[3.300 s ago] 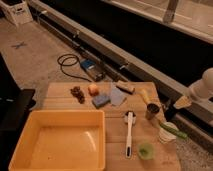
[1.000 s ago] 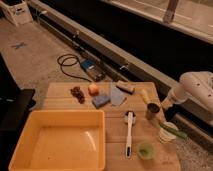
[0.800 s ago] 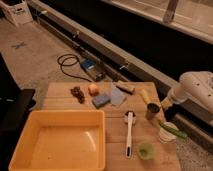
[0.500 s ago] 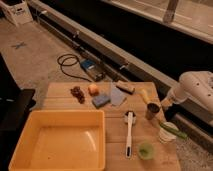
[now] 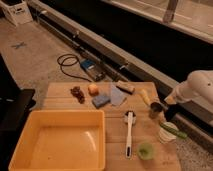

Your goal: Place fork in tray

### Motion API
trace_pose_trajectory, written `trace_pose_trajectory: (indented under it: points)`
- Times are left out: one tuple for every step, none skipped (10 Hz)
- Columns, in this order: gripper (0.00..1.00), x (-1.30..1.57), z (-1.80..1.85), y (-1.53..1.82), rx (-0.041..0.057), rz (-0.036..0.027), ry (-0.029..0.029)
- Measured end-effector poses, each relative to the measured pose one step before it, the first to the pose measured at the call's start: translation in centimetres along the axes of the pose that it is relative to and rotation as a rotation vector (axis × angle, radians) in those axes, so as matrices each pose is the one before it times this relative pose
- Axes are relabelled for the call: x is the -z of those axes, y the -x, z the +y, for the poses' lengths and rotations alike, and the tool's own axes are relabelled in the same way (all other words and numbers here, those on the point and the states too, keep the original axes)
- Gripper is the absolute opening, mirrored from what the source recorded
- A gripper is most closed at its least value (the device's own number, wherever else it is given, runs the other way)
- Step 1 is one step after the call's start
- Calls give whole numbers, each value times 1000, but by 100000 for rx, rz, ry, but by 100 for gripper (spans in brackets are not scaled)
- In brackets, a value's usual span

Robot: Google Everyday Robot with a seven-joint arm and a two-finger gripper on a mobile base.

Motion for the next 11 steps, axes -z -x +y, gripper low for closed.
trace_pose_trajectory:
  points:
    - [0,1956,-262,683,146,-2558,-1439]
    - [0,2852,-337,995,183,-3765,-2096]
    - [0,1977,-231,779,392,-2839,-1806]
    - [0,1455,-193,684,566,-2360,-1730]
    - [0,1777,-257,1006,1003,-3371,-2643]
    - [0,1229,-167,777,856,-3058,-2192]
    - [0,930,-88,624,665,-2416,-1197]
    - [0,1101,167,966,803,-3767,-331]
    - [0,489,490,850,160,-2714,972]
    - [0,-60,1034,935,693,-2395,3106]
    - [0,-314,1329,1087,1419,-1965,3415]
